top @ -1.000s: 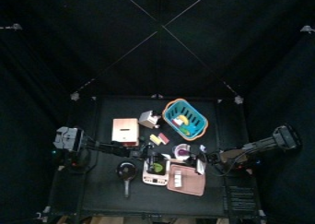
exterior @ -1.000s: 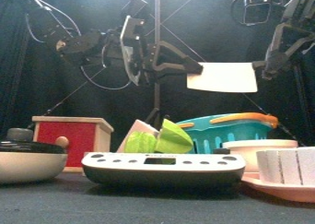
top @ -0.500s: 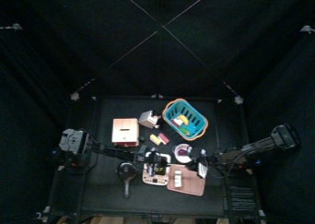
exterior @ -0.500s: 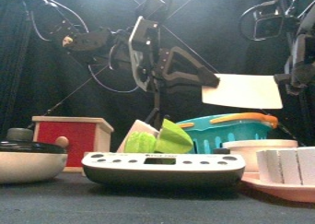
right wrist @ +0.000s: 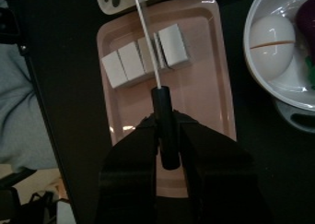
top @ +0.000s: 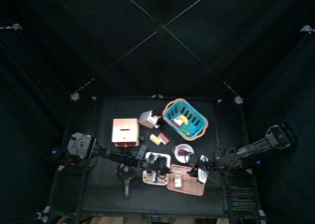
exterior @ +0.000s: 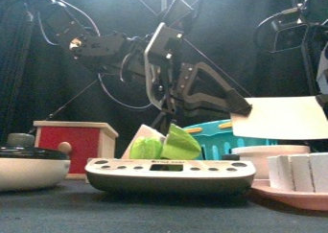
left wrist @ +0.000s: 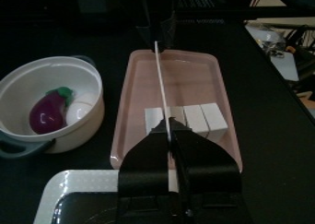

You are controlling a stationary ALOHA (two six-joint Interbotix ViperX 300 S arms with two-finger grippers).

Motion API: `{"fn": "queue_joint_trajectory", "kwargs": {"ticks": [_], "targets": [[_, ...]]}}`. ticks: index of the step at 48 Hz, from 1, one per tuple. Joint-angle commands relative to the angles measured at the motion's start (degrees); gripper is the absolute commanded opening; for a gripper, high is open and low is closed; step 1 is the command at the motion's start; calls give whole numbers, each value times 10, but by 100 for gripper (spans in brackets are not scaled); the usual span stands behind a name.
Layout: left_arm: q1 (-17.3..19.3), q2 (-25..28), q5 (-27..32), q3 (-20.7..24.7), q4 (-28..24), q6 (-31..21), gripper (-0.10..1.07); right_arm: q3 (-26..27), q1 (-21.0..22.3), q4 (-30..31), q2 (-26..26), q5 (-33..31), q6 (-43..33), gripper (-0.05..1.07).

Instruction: Cut sushi roll

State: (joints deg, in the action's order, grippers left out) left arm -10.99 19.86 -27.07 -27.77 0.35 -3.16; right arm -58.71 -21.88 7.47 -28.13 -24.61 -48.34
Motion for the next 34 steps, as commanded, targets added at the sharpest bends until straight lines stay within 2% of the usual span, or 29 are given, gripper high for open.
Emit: {"fn": "queue_joint_trajectory", "kwargs": {"ticks": [1, 11, 34], "targets": [[-13, -4, 11, 4, 4, 1, 29, 4, -3, 1, 11, -1, -4, 42], [-18, 3, 27, 11, 6, 2, 29, 6, -1, 3, 32, -1, -4, 42], [-18, 11, 28, 14, 7, 1, 29, 4, 0, 10, 33, 0, -4, 42]]}}
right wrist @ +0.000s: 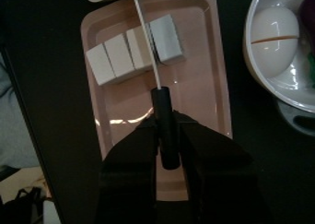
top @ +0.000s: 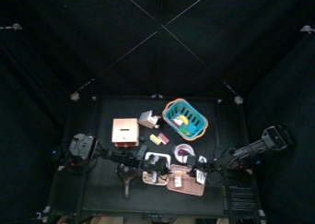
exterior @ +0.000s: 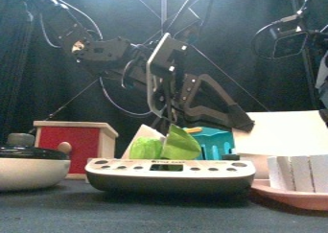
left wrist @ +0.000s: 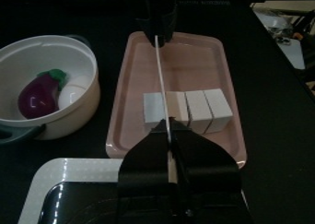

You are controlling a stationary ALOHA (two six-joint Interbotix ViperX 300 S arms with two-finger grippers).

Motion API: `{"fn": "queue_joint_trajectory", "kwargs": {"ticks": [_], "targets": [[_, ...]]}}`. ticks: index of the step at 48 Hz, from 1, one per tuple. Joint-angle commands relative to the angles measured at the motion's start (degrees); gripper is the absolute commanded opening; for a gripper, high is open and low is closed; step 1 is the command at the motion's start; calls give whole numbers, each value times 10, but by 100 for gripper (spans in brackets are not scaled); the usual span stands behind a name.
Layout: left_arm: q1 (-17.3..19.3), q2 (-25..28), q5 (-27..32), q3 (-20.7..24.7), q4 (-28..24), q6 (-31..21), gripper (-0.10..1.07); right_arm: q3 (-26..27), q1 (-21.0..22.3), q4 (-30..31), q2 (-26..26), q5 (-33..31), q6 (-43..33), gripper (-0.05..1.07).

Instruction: Cut sushi roll

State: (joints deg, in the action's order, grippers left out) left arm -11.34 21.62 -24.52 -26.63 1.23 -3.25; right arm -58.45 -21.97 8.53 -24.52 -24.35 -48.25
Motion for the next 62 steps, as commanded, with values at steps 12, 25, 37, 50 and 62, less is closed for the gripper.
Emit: {"fn": "queue_joint_trajectory", "kwargs": {"ticks": [12, 25, 37, 50, 62], "targets": [[-12, -4, 3, 3, -2, 2, 29, 1, 2, 5, -3, -4, -4, 42], [-11, -3, 3, 4, -2, 2, 29, 2, 5, 15, 4, -4, -4, 42], [-12, 12, 3, 14, -2, 3, 29, -10, 4, 11, 15, -4, -4, 42], [-12, 27, 19, 33, -2, 3, 29, -13, 4, 6, 28, 0, -5, 42], [-11, 39, 54, 56, -4, 5, 29, -16, 4, -3, 29, -1, -4, 42]]}}
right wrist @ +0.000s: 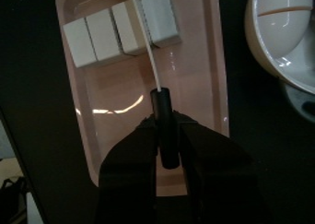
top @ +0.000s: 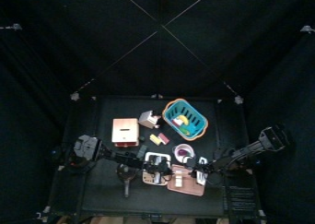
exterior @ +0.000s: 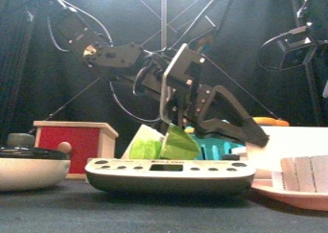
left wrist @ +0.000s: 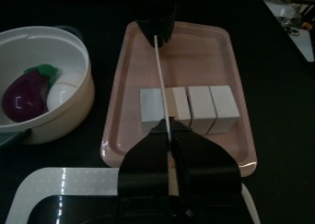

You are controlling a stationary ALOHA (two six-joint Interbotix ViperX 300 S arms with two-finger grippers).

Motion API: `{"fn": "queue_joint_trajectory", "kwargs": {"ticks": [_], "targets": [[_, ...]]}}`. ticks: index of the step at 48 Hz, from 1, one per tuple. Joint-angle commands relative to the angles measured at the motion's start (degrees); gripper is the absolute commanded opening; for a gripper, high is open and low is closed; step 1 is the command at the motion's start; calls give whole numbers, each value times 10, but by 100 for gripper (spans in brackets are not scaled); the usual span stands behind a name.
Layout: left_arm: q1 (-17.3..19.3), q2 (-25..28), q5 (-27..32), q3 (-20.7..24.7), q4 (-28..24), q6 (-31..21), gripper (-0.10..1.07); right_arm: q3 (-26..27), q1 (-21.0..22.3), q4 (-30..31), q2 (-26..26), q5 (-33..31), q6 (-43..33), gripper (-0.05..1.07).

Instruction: Cut sushi roll

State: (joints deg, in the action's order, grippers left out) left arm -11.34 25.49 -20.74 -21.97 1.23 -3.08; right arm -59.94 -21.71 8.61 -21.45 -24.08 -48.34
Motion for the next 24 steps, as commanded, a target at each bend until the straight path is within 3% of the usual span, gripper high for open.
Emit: {"fn": "queue_joint_trajectory", "kwargs": {"ticks": [1, 24], "targets": [[-11, 2, 18, 11, -4, 4, 29, -1, 1, -4, -2, -4, -4, 42], [-11, 5, 84, 17, -2, -1, 29, 2, 3, 3, 41, 46, -4, 42]]}}
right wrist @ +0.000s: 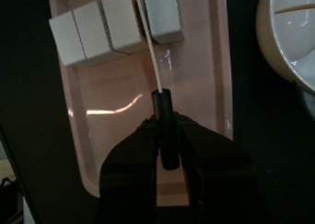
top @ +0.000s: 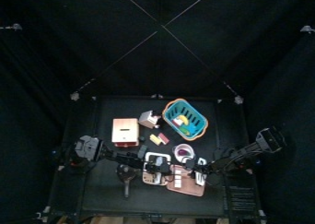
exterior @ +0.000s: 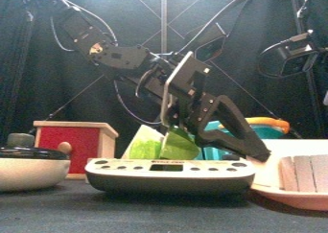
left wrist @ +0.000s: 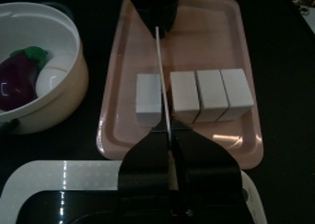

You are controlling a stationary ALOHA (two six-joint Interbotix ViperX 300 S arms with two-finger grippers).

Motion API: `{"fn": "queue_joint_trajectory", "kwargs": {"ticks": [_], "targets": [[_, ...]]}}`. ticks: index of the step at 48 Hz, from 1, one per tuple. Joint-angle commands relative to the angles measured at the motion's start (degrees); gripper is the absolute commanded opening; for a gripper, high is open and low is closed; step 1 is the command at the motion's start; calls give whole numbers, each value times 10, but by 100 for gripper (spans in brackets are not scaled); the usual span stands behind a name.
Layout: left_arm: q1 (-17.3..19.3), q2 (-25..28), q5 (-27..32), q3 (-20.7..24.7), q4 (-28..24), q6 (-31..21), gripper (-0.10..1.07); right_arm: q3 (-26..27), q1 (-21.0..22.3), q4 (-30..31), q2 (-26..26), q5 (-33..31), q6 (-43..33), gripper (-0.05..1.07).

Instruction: Cut sushi roll

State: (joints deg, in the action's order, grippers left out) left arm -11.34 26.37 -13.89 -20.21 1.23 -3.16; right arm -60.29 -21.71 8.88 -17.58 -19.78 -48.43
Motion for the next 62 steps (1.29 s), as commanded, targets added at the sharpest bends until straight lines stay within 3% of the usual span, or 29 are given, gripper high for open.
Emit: {"fn": "queue_joint_trajectory", "kwargs": {"ticks": [1, 28, 43, 62], "targets": [[-11, -4, 17, 0, -2, 0, 29, 6, 3, 1, 4, 3, -3, 42], [18, -21, 16, 4, -11, 2, 29, 7, 54, 33, -42, -17, -3, 42], [25, -26, 16, 6, -22, 3, 29, 6, 62, 39, -50, -17, -3, 42], [23, -85, 28, -2, -78, 3, 29, 37, 62, 69, -93, -27, -2, 42]]}}
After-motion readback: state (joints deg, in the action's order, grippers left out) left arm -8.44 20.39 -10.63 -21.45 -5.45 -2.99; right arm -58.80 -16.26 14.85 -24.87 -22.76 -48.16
